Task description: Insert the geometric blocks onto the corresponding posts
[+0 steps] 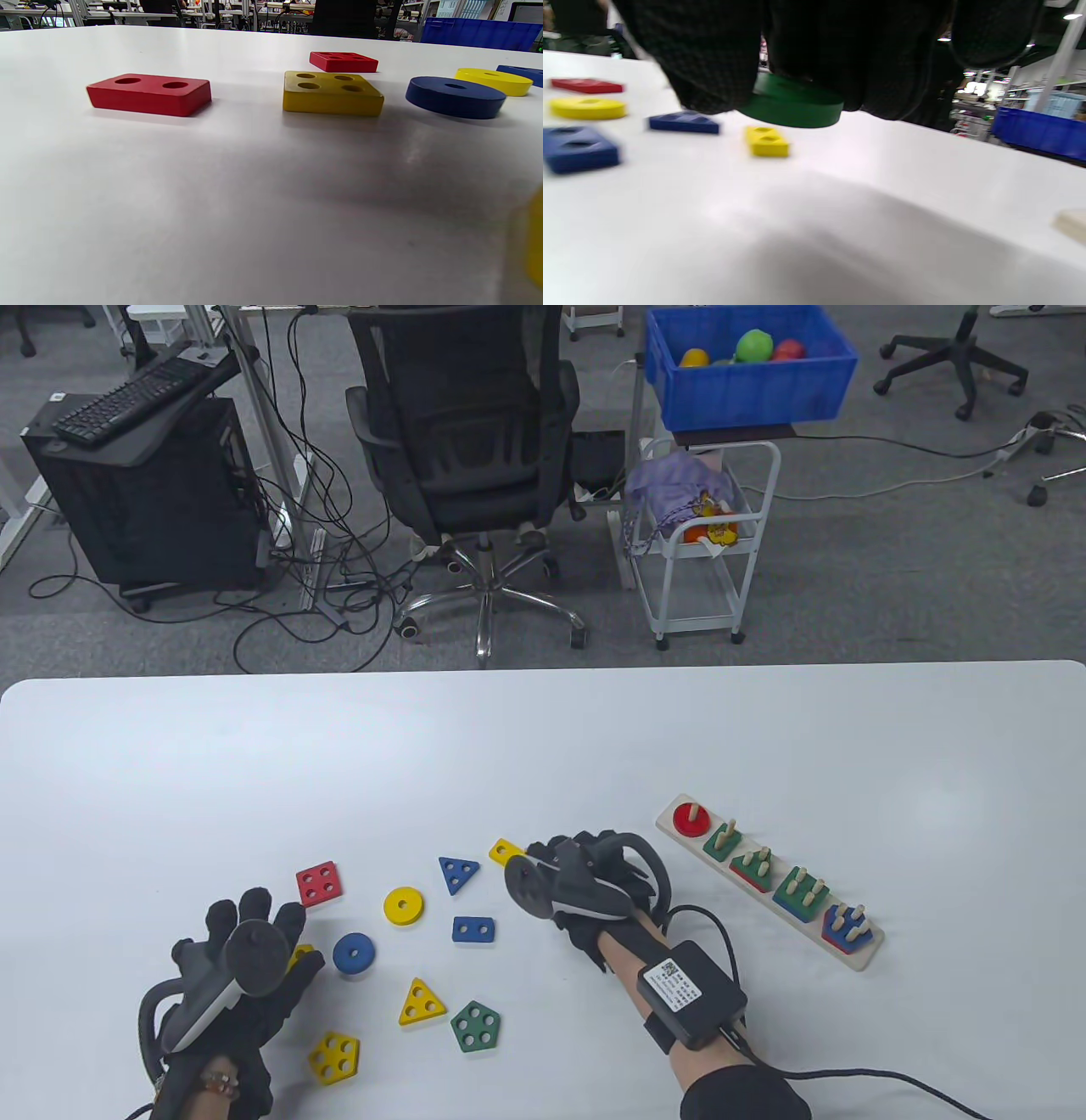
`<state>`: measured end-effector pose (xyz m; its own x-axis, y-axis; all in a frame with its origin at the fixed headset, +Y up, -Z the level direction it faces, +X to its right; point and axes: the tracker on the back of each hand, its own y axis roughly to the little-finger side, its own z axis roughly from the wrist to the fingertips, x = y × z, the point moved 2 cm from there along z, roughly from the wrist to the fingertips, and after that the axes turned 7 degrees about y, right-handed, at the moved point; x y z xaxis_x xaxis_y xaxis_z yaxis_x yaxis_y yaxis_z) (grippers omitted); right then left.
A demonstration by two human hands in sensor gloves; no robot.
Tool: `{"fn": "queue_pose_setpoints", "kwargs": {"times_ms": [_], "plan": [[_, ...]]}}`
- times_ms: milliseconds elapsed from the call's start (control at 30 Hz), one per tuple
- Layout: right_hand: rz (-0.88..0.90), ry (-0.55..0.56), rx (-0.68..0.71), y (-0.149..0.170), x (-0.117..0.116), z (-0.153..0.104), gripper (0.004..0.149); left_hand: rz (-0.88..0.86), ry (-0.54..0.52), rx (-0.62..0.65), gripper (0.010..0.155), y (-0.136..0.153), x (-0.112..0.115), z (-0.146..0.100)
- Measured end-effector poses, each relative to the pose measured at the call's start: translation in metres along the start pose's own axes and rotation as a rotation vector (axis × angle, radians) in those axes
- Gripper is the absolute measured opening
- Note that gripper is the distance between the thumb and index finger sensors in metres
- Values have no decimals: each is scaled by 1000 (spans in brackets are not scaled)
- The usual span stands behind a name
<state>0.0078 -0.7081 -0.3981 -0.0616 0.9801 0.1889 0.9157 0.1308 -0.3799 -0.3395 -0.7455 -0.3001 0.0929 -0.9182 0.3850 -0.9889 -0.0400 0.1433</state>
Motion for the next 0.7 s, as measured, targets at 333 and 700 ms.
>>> {"fn": "queue_pose_setpoints", "kwargs": {"times_ms": [333, 700], "plan": [[-3, -15, -358, 105, 19, 19, 61, 0, 0, 2, 72, 0, -1, -1], [-64, -91, -520, 149, -17, 14, 60, 10, 15, -1, 72, 0, 0, -1]]}}
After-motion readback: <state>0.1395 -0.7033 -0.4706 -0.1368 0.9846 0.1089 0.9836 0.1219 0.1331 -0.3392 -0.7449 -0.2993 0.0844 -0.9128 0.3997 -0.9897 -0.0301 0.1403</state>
